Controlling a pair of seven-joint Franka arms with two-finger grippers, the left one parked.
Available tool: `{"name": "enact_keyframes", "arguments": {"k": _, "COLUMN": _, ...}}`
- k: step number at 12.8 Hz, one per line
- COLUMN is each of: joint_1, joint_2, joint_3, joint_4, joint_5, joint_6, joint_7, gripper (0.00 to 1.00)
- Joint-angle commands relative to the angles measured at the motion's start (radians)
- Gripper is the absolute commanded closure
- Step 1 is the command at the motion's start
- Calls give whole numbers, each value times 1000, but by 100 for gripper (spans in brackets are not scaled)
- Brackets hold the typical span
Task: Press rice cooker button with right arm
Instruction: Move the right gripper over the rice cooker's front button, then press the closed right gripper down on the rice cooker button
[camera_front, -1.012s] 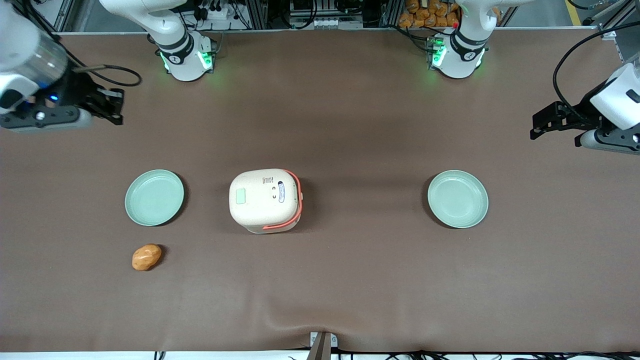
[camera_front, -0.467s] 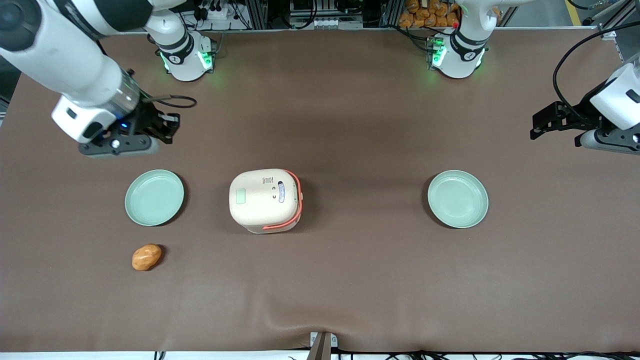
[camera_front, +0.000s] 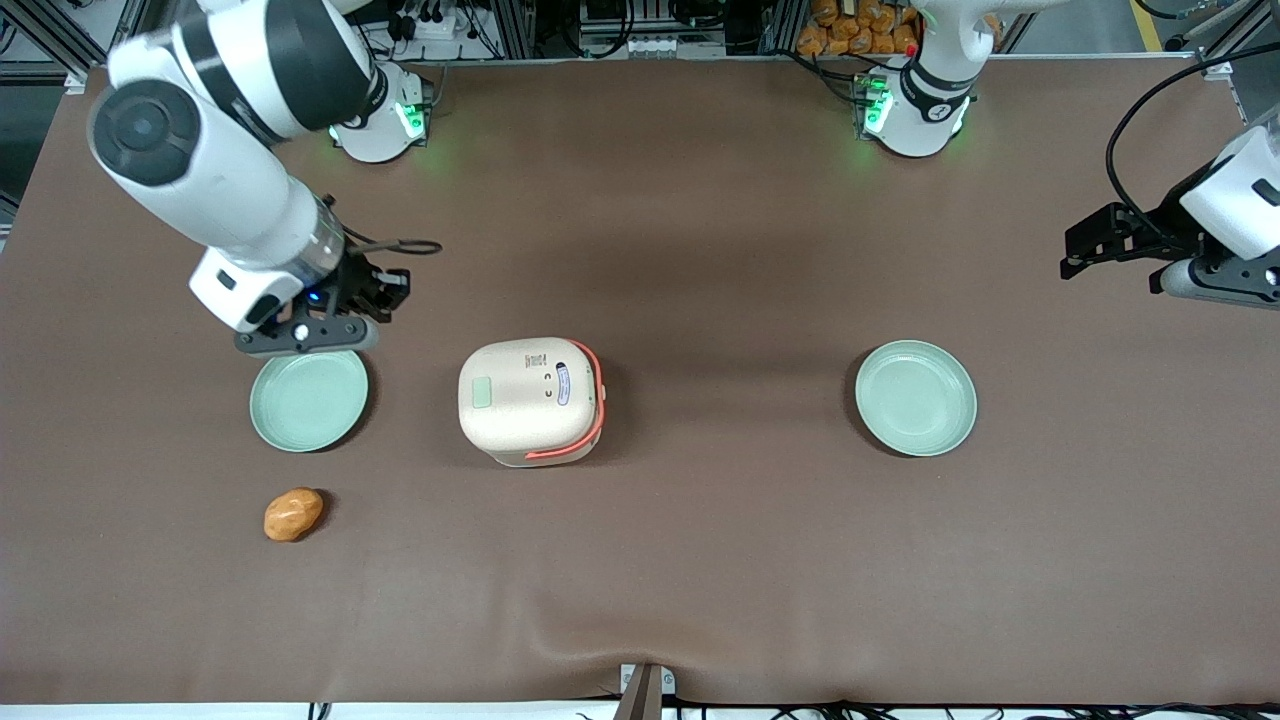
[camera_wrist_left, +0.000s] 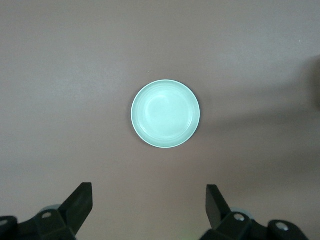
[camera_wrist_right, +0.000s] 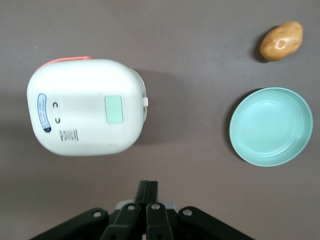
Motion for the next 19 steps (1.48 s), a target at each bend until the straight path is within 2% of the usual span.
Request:
{"name": "enact_keyframes", "arguments": {"k": 1, "joint_1": 17, "joint_2": 43, "joint_3": 14, "joint_4": -3, "joint_5": -5, "joint_6": 67, "joint_7": 72, "gripper": 100}}
{"name": "enact_keyframes", "arguments": {"k": 4, "joint_1": 34, "joint_2": 103, "joint_3": 16, "joint_4": -2, "joint_5": -14, "joint_6": 156, "joint_7": 118, "gripper": 100}}
{"name": "enact_keyframes", "arguments": {"k": 7, "joint_1": 59, "joint_2": 171, "joint_3": 18, "joint_4": 21, "joint_5": -87, "joint_6": 222, "joint_7": 126, "gripper": 100}}
{"name": "enact_keyframes", "arguments": {"k": 8, "joint_1": 59, "joint_2": 188, "joint_3": 18, "joint_4": 27, "joint_5": -92, "joint_6": 224, "joint_7": 126, "gripper": 100}}
{"name": "enact_keyframes", "arguments": {"k": 11, "joint_1": 51, "joint_2": 208, "joint_3": 16, "joint_4": 31, "joint_5": -94, "joint_6": 236, "joint_7": 126, "gripper": 100}}
{"name": "enact_keyframes", "arguments": {"k": 13, "joint_1": 51, "joint_2": 231, "joint_3": 16, "joint_4": 29, "joint_5": -89, "joint_6": 296, "joint_7": 126, "gripper": 100}}
{"name": "enact_keyframes", "arguments": {"k": 19, "joint_1": 57, "joint_2": 255, "joint_3": 18, "joint_4": 26, "joint_5": -81, "joint_6": 301, "joint_7": 126, "gripper": 100}}
